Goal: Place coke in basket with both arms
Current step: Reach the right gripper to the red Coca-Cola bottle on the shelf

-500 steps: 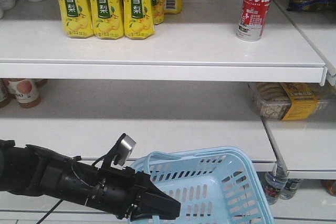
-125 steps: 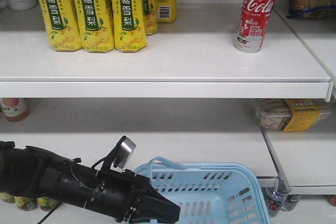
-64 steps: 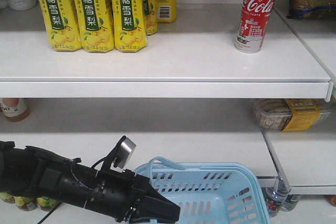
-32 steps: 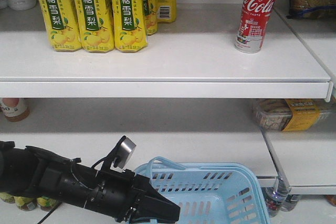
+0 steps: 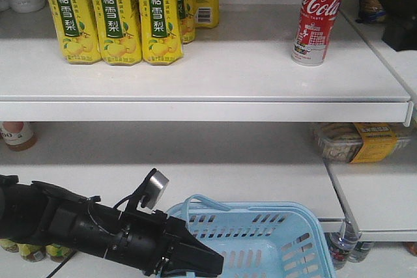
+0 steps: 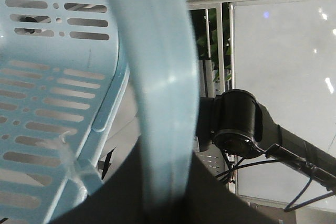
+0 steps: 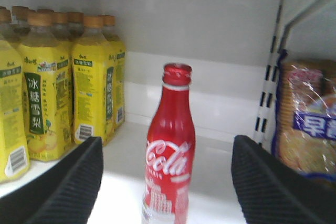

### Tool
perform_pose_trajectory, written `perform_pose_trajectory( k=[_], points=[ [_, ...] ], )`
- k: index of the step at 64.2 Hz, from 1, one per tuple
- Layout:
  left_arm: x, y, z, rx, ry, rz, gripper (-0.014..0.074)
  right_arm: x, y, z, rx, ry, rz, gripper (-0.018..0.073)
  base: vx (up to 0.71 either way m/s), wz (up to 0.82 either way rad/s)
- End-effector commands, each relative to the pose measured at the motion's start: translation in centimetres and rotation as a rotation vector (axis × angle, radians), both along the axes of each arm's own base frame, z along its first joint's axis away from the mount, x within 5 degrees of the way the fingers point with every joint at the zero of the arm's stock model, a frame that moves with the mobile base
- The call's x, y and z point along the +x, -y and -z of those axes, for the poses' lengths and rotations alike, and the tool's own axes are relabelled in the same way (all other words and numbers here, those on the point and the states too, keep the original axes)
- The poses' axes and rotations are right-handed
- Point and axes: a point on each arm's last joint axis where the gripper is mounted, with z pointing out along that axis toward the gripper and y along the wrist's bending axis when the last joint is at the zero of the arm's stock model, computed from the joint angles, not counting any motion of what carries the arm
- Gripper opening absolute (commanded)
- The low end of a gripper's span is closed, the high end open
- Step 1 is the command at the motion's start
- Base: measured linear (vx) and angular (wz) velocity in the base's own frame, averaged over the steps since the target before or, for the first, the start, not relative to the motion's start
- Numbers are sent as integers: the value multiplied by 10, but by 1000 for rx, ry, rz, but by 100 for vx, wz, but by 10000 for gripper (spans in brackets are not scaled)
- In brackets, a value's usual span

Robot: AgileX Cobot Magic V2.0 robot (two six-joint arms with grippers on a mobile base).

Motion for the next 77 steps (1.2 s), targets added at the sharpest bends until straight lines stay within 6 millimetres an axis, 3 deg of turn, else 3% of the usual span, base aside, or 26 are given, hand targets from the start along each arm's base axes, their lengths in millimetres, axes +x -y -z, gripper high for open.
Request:
perform_pose_trajectory(
  k=[1,13,31,77],
  points=[
    [4,3,-27,-143,32,-28,-7,10,-4,-29,16,128,-7,494,0,0],
    [4,3,-27,-143,32,-28,-7,41,-13,-34,13,108,-7,494,0,0],
    [4,3,-27,-143,32,-28,-7,72,-21,-38,7,95,-7,494,0,0],
    [4,3,-27,-143,32,-28,-7,112,-29,-25,-48,151,5,494,0,0]
  ],
)
